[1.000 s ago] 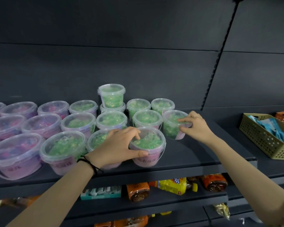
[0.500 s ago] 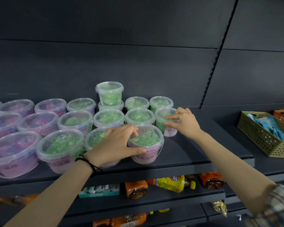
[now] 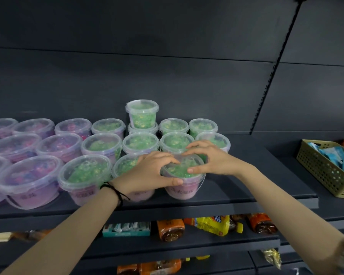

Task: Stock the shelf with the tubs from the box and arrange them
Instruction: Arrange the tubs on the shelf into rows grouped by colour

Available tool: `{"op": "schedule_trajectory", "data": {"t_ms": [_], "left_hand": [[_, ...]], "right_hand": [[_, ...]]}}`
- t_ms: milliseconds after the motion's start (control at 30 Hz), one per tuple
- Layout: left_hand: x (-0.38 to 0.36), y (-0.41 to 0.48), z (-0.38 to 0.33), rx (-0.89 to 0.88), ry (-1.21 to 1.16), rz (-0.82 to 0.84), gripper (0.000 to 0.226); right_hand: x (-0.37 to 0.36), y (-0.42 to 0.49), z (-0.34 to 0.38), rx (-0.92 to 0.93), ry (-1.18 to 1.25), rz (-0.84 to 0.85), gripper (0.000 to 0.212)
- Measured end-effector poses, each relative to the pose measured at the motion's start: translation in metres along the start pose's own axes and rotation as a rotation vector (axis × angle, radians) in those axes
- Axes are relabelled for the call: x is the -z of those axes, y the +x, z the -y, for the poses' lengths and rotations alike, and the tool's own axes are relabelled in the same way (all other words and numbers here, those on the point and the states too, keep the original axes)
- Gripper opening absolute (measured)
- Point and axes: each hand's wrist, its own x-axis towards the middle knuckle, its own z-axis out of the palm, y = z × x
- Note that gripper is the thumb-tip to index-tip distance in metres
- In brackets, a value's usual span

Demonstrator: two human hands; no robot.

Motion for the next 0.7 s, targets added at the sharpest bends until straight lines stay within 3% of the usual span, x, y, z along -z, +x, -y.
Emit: {"op": "schedule_trajectory", "data": {"t_ms": [100,167,300,400,533,633,700], "left_hand": [[0.016,-0.001,0.004,0.029,-0.221,-0.009,0.045],[0.03,0.001,0.012,0.028,-0.214,-0.078,0.037],[0.063,0.026,0.053,0.121,-0.094,-0.308,0.048],[0.085,0.054,0.095,0.232,-0.002,-0.462,0.064],[0.097,0.088,0.134,0.266,0.066,-0.439,0.075],[0.093,0.101,0.146,0.275,0.173,-0.358,0.066],[0.091,0.104,0.149,0.233,0.224,-0.424,0.057]], "right_hand": [[0.001,0.004,0.001,0.011,-0.024,0.004,0.051],[0.002,0.006,-0.001,0.016,-0.042,0.021,0.053],[0.003,0.015,-0.005,0.004,-0.06,0.03,0.056],[0.005,0.025,-0.001,-0.001,-0.056,0.019,0.044],[0.004,0.04,0.007,-0.002,-0.064,0.059,0.051],[0.006,0.051,0.009,-0.038,0.066,0.037,0.063],[0.008,0.057,0.007,-0.047,0.114,-0.005,0.058]]}}
